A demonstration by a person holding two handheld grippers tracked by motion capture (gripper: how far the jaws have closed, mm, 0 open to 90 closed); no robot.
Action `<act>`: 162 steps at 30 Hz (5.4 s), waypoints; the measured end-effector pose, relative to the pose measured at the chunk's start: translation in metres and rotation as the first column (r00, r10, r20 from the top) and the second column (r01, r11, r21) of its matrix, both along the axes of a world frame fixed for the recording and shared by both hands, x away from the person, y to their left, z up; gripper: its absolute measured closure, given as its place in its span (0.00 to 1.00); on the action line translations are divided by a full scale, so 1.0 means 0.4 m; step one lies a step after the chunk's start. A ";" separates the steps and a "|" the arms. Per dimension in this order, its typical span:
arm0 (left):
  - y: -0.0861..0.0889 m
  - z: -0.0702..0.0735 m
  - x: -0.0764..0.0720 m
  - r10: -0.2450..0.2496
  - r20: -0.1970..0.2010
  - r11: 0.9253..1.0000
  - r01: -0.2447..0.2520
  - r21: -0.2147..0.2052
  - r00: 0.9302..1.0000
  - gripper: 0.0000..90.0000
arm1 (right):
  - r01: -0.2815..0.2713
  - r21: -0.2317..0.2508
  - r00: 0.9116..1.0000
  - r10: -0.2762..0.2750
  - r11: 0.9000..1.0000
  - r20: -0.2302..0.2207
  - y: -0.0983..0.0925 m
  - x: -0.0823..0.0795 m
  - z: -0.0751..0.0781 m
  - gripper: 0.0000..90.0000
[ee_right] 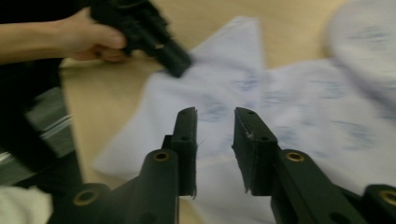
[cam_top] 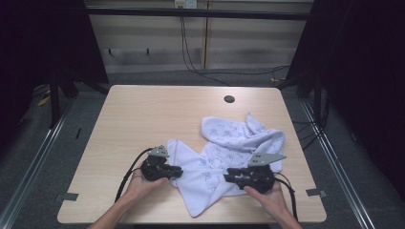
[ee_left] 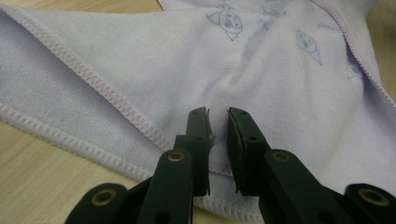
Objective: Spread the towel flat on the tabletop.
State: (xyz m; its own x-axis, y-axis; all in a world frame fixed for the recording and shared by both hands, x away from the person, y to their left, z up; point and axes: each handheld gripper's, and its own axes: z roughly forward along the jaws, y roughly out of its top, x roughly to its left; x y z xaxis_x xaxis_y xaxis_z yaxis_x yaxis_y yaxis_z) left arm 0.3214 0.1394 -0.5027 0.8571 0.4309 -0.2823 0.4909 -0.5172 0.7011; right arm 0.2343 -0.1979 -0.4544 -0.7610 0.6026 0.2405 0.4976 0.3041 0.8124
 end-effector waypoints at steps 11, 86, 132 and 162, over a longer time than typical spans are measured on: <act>0.006 -0.003 0.004 0.018 0.004 1.000 -0.018 -0.009 1.000 0.90 | -0.325 -0.033 0.937 0.318 0.945 -0.144 0.211 -0.005 -0.093 0.78; 0.138 0.013 0.109 0.311 -0.001 0.949 -0.310 -0.055 0.950 0.65 | 0.215 -0.073 0.977 -0.215 0.974 -0.003 -0.138 0.049 -0.038 0.98; 0.158 0.384 0.144 0.261 0.206 0.898 -0.159 -0.411 0.943 0.99 | 0.329 0.216 0.902 -0.374 0.919 0.215 -0.288 0.181 0.307 0.98; 0.215 0.176 -0.298 -0.150 0.103 0.915 0.177 -0.362 0.983 0.98 | 0.210 0.075 0.967 -0.219 0.975 0.128 -0.307 -0.361 0.165 0.96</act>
State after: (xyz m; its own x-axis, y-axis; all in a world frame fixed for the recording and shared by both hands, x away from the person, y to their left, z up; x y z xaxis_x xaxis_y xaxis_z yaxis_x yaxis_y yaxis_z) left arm 0.2022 0.2255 -0.4321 0.9305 0.1604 -0.3293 0.3630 -0.2845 0.8873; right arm 0.0898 -0.3209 -0.3885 -0.6434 0.7428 0.1853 0.4303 0.1507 0.8900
